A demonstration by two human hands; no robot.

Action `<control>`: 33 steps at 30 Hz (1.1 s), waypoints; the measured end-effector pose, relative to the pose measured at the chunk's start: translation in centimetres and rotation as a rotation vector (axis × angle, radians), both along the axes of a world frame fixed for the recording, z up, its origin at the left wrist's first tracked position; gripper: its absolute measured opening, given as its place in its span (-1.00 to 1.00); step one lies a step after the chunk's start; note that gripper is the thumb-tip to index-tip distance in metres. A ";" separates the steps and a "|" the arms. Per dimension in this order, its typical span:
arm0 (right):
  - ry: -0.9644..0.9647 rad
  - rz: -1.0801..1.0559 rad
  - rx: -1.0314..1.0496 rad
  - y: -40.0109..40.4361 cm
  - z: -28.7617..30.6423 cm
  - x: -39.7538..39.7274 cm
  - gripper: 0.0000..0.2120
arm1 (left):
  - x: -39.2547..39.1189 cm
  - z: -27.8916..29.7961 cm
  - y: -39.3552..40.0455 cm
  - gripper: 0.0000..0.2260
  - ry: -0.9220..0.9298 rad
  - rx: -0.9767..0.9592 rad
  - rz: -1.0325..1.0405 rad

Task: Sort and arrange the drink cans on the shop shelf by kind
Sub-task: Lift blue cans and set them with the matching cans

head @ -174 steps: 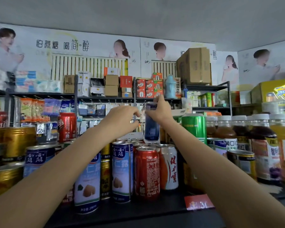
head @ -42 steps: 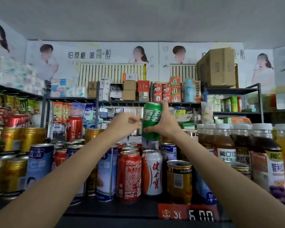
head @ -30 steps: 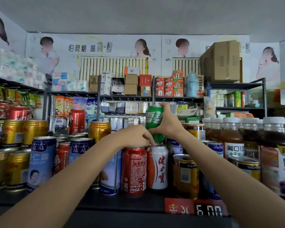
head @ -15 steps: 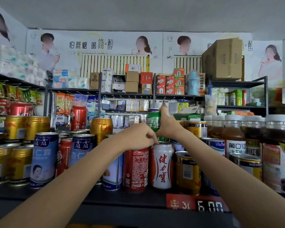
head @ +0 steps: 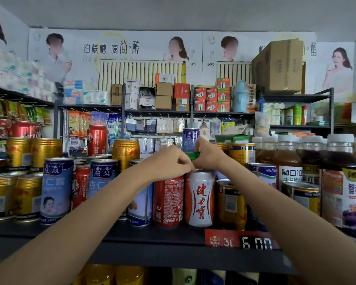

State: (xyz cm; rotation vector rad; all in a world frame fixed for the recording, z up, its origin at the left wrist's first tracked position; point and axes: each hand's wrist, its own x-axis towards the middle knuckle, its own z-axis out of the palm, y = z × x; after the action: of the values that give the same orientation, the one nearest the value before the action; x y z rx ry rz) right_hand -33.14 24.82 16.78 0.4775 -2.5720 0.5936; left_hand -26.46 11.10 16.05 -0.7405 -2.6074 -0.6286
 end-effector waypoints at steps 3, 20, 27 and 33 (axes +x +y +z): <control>-0.101 0.010 0.094 -0.1 1.0 0.3 -0.65 | 0.2 -0.1 -0.3 -0.81 0.002 0.015 -0.027; -0.021 0.182 0.072 4.8 2.3 3.8 -0.78 | 0.1 -0.3 0.6 -0.83 0.120 -0.006 0.025; -0.286 0.014 0.555 6.9 1.4 7.2 -0.43 | -0.5 -1.4 3.6 -0.65 0.176 -0.215 0.089; -0.241 0.014 0.578 6.4 0.4 6.1 -0.38 | 0.0 -1.8 3.4 -0.63 0.201 -0.272 0.074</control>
State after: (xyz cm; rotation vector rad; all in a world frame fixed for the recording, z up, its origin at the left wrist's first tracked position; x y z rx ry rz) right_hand -27.04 31.21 17.20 0.6398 -2.9605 -0.1162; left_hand -26.41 14.50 14.28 -0.7398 -2.5441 -0.1680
